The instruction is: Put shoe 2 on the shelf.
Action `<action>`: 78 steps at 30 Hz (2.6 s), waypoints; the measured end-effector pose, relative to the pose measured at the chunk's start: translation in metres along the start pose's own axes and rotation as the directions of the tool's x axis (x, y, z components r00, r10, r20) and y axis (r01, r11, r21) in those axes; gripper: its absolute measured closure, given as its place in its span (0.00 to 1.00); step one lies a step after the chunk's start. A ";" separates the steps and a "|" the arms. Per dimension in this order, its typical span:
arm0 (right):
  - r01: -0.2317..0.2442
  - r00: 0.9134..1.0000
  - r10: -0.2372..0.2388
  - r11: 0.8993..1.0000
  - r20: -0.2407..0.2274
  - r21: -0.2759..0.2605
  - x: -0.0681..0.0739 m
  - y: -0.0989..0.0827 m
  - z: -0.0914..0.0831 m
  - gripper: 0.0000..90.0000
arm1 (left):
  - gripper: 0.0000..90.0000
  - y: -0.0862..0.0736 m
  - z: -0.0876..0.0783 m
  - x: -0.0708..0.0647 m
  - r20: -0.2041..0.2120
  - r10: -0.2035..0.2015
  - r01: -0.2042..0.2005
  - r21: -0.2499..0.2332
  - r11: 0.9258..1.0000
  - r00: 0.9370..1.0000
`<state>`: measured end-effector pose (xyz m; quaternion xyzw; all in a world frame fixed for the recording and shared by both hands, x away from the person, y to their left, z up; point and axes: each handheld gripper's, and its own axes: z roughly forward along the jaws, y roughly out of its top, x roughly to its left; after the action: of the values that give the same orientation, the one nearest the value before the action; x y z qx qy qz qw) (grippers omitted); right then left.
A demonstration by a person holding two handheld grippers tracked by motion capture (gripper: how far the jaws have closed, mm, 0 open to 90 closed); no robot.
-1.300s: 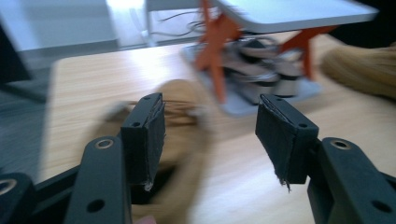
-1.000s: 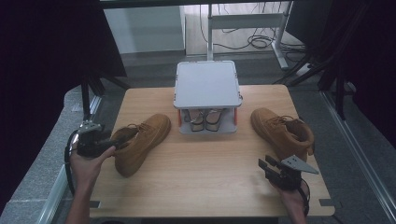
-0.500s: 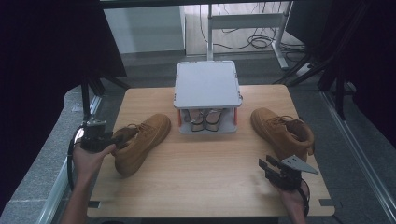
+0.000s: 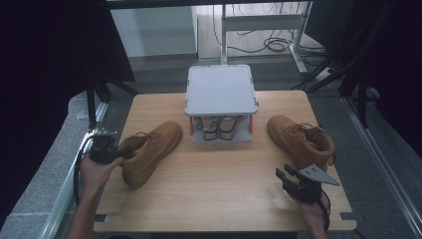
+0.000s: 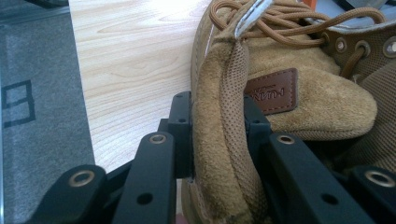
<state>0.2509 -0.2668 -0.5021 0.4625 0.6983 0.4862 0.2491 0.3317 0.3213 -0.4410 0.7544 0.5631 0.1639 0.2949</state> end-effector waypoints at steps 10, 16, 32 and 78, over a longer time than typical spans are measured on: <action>0.029 0.999 -0.030 0.995 -0.013 -0.096 -0.008 0.069 -0.031 0.61 | 0.81 -0.002 0.000 0.002 0.016 -0.017 0.018 -0.017 1.000 1.000; -0.011 0.999 0.012 1.000 0.039 -0.013 -0.048 0.116 -0.037 0.46 | 0.81 -0.003 0.000 0.000 0.009 -0.014 0.014 -0.024 1.000 1.000; -0.091 0.985 0.069 0.987 0.160 0.135 -0.126 0.116 -0.012 0.48 | 0.81 -0.003 0.001 0.001 0.013 -0.022 0.022 -0.030 0.999 1.000; -0.135 0.978 0.061 0.917 0.201 0.376 -0.139 0.098 0.005 0.84 | 0.81 0.003 0.003 -0.001 0.003 -0.017 0.017 0.043 0.999 1.000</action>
<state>0.3568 -0.3779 -0.4294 0.5804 0.7302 0.3053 0.1918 0.3353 0.3190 -0.4411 0.7558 0.5725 0.1481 0.2810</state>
